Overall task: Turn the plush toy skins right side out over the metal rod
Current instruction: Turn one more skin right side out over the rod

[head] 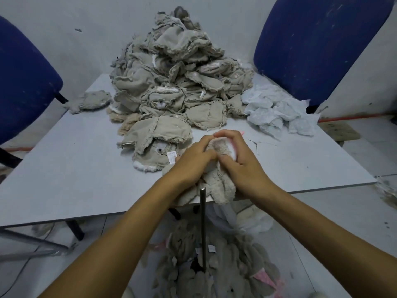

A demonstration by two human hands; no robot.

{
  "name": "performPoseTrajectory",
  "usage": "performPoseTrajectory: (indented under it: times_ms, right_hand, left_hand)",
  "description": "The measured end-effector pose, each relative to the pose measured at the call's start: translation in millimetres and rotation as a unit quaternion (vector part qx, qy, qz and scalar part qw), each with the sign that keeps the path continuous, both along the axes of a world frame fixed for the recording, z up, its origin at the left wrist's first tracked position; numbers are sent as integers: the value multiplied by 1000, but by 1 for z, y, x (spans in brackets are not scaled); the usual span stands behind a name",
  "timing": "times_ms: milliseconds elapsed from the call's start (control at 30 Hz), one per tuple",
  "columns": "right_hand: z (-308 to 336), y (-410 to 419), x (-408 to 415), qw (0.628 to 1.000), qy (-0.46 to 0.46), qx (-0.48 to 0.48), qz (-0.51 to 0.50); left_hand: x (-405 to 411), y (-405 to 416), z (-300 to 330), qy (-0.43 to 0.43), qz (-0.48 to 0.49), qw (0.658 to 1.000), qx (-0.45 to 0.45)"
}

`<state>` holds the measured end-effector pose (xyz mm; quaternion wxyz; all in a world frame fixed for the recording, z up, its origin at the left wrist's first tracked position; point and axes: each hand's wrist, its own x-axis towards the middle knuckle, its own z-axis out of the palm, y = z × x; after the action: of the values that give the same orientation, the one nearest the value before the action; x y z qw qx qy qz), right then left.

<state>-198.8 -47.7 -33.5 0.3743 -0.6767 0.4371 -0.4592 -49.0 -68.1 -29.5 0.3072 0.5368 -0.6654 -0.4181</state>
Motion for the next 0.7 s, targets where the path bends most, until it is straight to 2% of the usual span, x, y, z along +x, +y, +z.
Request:
performPoseTrajectory:
  times_ms: [67, 133, 233, 267, 300, 367, 433, 467, 533, 633, 667, 700]
  right_hand:
    - [3, 2, 0, 1000, -14, -16, 8]
    - [6, 6, 2, 999, -27, -28, 26]
    - [5, 12, 11, 997, -21, -33, 63]
    - [3, 14, 13, 998, -14, -35, 58]
    - [2, 14, 13, 998, -12, -35, 42]
    - [0, 9, 7, 1000, -25, -16, -3]
    - [1, 5, -1, 999, -50, 8, -10]
    - [2, 3, -5, 998, -59, 16, -5]
    - [6, 4, -7, 997, -75, 22, 18]
    - [10, 9, 2, 995, -76, -2, 65]
    - [12, 10, 4, 996, -59, -22, 65]
    - [14, 11, 6, 997, -39, -44, 54]
  left_hand:
    - [5, 0, -1, 4, -14, 1000, -28]
    - [6, 2, -2, -8, -13, 996, -92]
    - [3, 5, -5, -89, 103, 967, -216]
    - [3, 6, -4, -87, 125, 964, -217]
    - [4, 5, -3, -59, 115, 975, -181]
    - [11, -3, 6, -12, 35, 999, -38]
    - [21, -5, 17, 8, -38, 997, 68]
    - [24, -4, 20, 12, -59, 995, 85]
    - [25, 0, 19, -23, -52, 998, 30]
    - [18, 3, 15, -39, 107, 983, -142]
    - [14, 4, 18, -33, 140, 975, -168]
    - [12, 3, 21, -18, 131, 978, -160]
